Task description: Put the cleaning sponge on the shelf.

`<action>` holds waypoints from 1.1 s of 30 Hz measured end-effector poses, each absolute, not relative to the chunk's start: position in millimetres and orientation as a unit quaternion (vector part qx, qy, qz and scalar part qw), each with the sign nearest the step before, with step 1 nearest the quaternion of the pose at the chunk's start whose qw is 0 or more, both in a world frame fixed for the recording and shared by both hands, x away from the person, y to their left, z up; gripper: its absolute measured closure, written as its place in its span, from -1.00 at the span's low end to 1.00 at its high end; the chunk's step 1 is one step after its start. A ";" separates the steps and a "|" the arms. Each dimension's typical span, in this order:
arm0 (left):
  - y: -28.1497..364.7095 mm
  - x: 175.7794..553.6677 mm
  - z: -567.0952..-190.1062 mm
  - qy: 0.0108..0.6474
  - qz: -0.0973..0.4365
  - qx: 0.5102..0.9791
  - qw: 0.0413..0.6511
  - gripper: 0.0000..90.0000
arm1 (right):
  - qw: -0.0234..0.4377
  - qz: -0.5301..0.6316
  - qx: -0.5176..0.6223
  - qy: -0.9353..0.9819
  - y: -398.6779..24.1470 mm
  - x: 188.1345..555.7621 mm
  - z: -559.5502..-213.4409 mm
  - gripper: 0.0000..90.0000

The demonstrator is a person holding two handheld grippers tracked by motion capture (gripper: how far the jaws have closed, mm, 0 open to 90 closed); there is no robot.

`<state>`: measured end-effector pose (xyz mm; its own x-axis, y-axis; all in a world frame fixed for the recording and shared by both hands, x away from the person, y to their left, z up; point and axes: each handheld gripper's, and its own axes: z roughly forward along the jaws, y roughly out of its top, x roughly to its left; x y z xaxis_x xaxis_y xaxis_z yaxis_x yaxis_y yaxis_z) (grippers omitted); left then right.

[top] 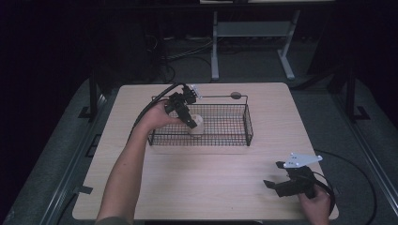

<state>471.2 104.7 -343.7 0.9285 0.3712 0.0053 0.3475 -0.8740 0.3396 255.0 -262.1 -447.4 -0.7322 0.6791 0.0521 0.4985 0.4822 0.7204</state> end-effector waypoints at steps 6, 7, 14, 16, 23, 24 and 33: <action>106.6 460.8 -335.9 0.178 0.040 0.968 0.173 -0.58 | 0.122 0.373 0.347 0.852 -262.7 254.3 -447.2 -0.69; 106.8 459.1 -335.1 0.177 0.040 0.967 0.177 -0.58 | 0.122 0.373 0.347 0.852 -262.7 254.3 -447.2 -0.69; 114.3 449.3 -333.5 0.177 0.039 0.965 0.190 -0.58 | 0.126 0.370 0.347 0.852 -263.5 254.2 -447.3 -0.69; 114.9 445.2 -332.4 0.173 0.041 0.966 0.188 -0.57 | 0.125 0.372 0.347 0.852 -263.0 254.6 -447.4 -0.68; 114.0 431.4 -328.2 0.159 0.043 0.967 0.194 -0.57 | 0.125 0.371 0.346 0.853 -262.4 253.9 -447.0 -0.68; 112.7 426.2 -328.1 0.153 0.045 0.968 0.196 -0.57 | 0.129 0.369 0.346 0.853 -262.8 253.9 -447.1 -0.69; 115.2 409.5 -322.4 0.138 0.050 0.970 0.191 -0.57 | 0.128 0.367 0.350 0.852 -263.2 253.5 -447.3 -0.68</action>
<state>409.5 115.2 -322.4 0.9569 0.2872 0.0443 0.2489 -0.8887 0.3851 253.5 -263.2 -447.3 -0.7231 0.6896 0.0393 0.5021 0.4857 0.7155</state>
